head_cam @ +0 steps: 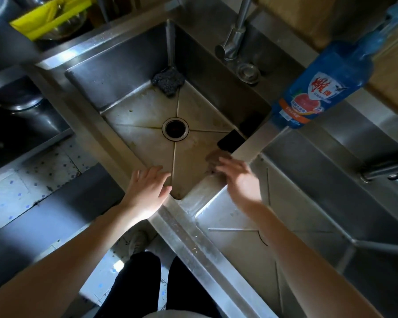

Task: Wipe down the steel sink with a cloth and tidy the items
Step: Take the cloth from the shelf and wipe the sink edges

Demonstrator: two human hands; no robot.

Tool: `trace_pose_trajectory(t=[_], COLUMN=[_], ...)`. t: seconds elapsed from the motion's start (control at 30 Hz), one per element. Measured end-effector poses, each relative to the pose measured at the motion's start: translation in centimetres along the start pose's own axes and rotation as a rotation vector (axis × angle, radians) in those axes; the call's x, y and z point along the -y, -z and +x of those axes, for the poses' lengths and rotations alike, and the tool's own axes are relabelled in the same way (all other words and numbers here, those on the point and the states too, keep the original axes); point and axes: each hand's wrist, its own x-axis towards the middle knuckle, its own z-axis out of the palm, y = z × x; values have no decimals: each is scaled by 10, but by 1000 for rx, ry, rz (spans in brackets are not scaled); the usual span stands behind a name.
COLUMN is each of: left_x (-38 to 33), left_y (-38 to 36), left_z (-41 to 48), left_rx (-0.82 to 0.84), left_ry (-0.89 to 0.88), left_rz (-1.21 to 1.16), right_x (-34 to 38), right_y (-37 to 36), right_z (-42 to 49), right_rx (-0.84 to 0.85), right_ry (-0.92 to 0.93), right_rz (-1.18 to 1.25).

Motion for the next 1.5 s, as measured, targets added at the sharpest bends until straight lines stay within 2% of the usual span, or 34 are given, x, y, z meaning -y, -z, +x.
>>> trace_pose_trajectory(t=[0.13,0.3,0.47,0.63,0.77,0.83,1.0,1.23,1.37,1.5], left_x=[10,33,65,99,109,110,118,136,141,157], left_y=[7,18,30,37,43,45,48,55,59,70], left_z=[-5,-1,8,19,25,28,42,63,69,80], left_rx=[4,18,-30,122,186,208,184,85,104,109], left_ry=[-61,-137,-258,-361,-422,-423,-412,-338,-318,-358], left_rz=[-18,-37,-33,13,-8,-39,-41,-13,-4,23], right_x=[-8,21,79,133,144,138,121,114,119,141], right_y=[6,-3,-26,-51,-54,-48,-37,-25,-11,-15], right_z=[20,6,-34,-68,-72,-68,-61,-50,-28,-19], right_rx=[-98,-48,-46,-30,14,83,47,162,349,353], right_ry=[-182,-270,-341,-399,-407,-414,-526,-407,-495,-576], right_rz=[71,19,-1,-60,-118,-121,-51,-73,-116,-76])
